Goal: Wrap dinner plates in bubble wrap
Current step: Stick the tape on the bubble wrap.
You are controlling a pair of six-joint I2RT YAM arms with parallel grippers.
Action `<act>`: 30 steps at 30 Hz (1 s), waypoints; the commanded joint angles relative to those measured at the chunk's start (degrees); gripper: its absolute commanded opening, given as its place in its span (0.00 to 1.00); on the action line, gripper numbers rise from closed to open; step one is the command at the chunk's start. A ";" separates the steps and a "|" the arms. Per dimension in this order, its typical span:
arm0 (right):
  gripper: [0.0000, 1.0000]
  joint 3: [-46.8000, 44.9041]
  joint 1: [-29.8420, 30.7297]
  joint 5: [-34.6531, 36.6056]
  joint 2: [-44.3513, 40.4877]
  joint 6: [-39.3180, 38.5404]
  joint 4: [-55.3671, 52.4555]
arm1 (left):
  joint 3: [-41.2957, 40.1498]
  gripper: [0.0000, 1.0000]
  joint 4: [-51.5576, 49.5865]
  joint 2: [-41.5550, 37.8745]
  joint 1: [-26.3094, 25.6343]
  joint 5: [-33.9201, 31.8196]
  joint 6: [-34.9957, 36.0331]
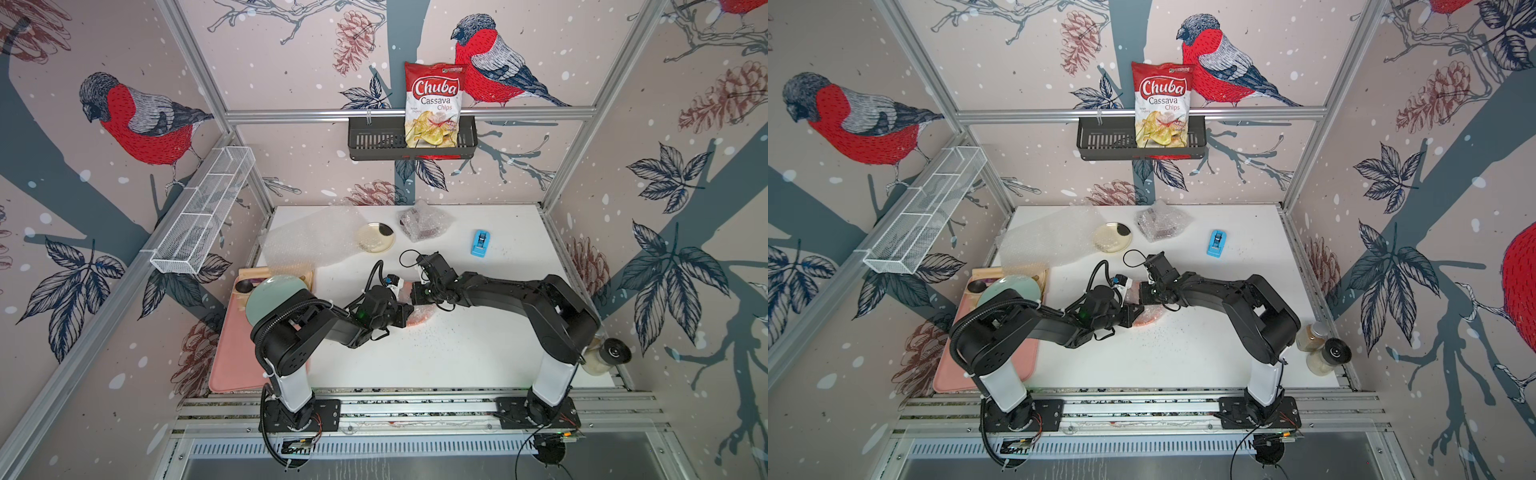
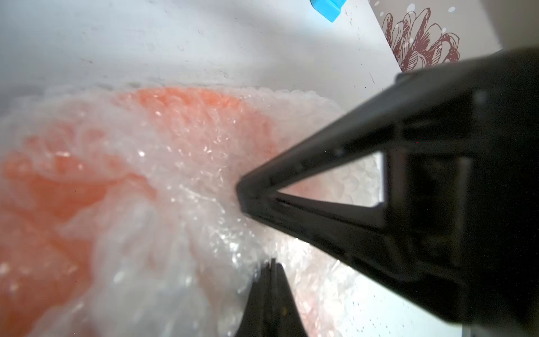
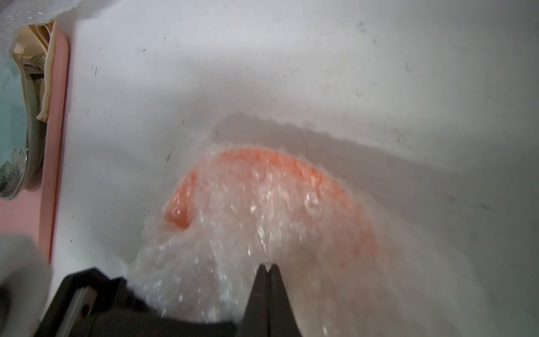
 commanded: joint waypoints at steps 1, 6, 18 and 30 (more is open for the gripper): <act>0.00 -3.28 0.56 1.23 1.98 2.66 -3.32 | -0.67 0.00 -9.52 0.51 0.10 -1.41 -0.88; 0.00 -2.69 0.59 4.65 -1.12 1.95 -5.48 | -0.20 0.00 -9.66 1.67 0.15 -0.42 -1.13; 0.02 -10.62 5.20 4.93 -9.69 1.95 -2.30 | 0.24 0.00 -10.10 2.96 0.10 -0.59 -2.11; 1.00 -23.58 -1.22 22.55 -38.61 7.73 9.36 | 4.86 0.00 -14.42 5.25 0.26 -2.79 -3.75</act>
